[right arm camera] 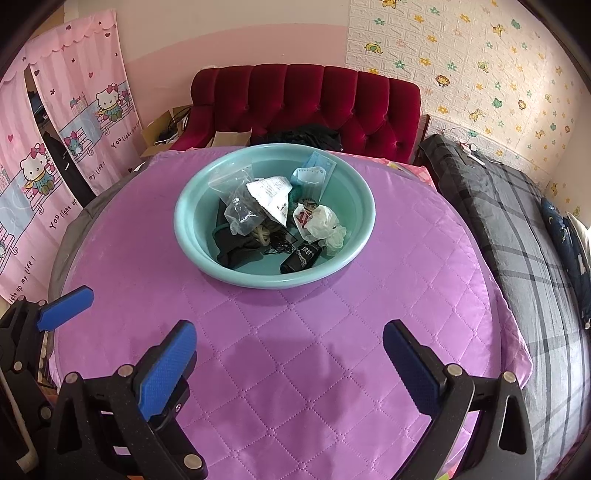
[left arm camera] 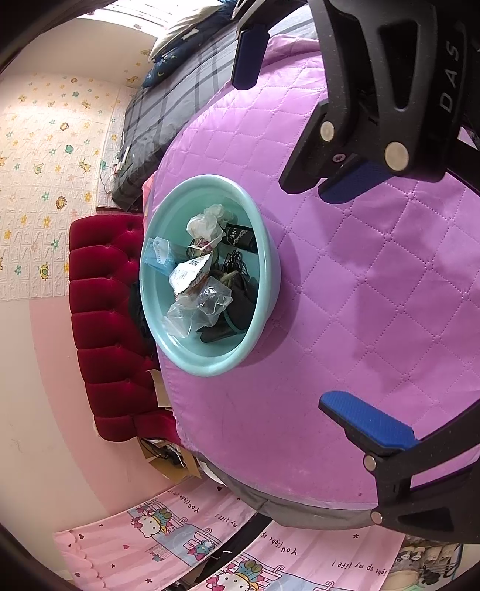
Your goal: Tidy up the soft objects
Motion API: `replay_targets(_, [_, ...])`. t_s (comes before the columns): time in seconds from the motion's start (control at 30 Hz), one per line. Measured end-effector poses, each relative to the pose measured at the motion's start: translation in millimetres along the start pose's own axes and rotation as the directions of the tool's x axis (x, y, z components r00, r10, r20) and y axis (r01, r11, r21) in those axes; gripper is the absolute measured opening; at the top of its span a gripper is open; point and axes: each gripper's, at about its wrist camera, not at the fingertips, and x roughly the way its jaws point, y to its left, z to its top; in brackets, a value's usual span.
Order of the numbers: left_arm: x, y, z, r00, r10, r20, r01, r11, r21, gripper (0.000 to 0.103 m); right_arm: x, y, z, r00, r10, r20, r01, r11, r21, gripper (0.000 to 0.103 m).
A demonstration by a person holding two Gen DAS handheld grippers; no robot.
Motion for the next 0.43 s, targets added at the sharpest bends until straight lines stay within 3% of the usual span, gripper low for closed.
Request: replay_targets(0.43, [5.0, -1.6, 5.5, 1.0, -0.02, -0.006, 0.02, 1.0, -0.014, 0.103, 1.7, -4.3, 2.5, 1.0, 0.012, 0.006, -0.012, 1.0, 0.011, 0.103])
